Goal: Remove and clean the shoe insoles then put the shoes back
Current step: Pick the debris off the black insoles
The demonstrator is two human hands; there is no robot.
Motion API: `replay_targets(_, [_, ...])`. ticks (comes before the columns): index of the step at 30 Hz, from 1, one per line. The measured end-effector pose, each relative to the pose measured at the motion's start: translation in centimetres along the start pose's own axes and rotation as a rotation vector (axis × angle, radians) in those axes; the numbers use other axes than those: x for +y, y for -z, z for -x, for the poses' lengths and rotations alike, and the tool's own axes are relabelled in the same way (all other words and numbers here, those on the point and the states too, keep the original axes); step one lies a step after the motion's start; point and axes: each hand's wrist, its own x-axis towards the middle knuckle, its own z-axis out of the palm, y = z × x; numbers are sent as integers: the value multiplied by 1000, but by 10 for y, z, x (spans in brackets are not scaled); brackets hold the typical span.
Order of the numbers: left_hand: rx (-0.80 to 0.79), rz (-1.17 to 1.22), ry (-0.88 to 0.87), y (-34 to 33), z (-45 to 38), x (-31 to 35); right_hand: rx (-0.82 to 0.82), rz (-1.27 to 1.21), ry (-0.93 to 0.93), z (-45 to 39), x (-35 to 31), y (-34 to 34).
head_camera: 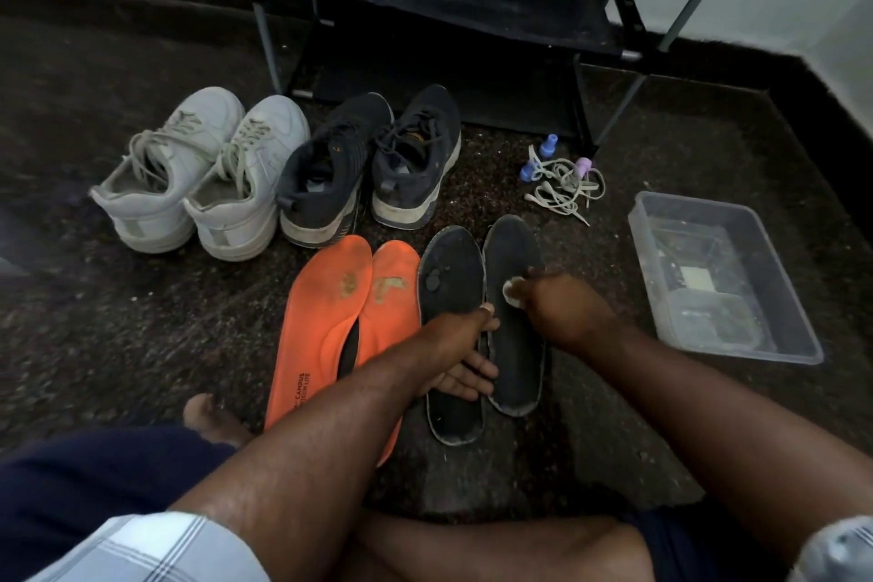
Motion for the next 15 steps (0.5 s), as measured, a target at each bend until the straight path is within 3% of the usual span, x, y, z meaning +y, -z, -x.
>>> replay_targets(2, [-8, -11, -9, 1, 5, 0, 19, -75, -7, 6, -5, 4])
replay_targets(5, [5, -4, -53, 7, 15, 7, 223, -243, -32, 0, -23, 24])
replay_targets(8, [183, -16, -123, 23, 16, 17, 312, -312, 1, -21, -53, 39])
replay_targets(10, [333, -1, -135, 35, 10, 17, 328, -276, 57, -41, -68, 37])
replay_targets(12, [354, 87, -97, 41, 5, 15, 312, -219, 71, -59, -79, 32])
replay_targets(15, [354, 32, -118, 41, 0, 13, 200, -93, 127, -76, -94, 22])
